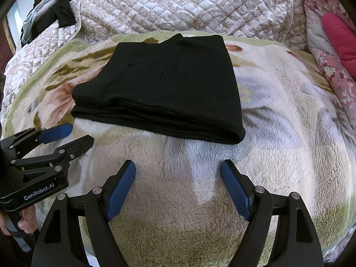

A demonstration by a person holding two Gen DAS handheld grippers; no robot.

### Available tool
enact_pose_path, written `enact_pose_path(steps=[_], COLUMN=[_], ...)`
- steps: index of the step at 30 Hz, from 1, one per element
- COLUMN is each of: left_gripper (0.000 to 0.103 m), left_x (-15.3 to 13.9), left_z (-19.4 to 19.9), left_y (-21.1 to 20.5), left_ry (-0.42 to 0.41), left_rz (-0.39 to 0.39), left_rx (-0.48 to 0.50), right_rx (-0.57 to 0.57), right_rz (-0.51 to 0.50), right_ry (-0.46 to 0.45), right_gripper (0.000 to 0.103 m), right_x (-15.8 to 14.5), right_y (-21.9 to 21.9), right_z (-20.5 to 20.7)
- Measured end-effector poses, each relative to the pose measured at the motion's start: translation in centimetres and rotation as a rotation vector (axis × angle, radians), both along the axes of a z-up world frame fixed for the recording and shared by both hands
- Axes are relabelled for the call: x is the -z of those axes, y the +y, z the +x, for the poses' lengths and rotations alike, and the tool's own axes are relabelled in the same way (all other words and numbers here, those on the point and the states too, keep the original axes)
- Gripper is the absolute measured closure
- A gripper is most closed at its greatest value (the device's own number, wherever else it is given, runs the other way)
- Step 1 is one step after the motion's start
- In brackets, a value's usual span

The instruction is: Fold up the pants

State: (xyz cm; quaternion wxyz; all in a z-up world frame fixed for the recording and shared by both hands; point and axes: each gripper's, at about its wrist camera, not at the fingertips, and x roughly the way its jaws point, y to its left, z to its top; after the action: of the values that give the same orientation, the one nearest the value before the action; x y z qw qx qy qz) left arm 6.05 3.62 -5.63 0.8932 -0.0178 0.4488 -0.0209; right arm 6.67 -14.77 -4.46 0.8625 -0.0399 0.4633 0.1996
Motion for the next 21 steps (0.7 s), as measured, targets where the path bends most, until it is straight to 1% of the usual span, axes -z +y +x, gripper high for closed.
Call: enact_pose_path(steps=[21], left_gripper=[0.044], left_x=[0.08], left_z=[-0.05], left_y=[-0.02], left_ry=[-0.003], left_rz=[-0.001], left_rx=[-0.003], right_rx=[0.0], right_rz=[-0.004], right_ry=[0.004], right_gripper=[0.024], right_x=[0.07], right_y=[0.01], right_z=[0.13])
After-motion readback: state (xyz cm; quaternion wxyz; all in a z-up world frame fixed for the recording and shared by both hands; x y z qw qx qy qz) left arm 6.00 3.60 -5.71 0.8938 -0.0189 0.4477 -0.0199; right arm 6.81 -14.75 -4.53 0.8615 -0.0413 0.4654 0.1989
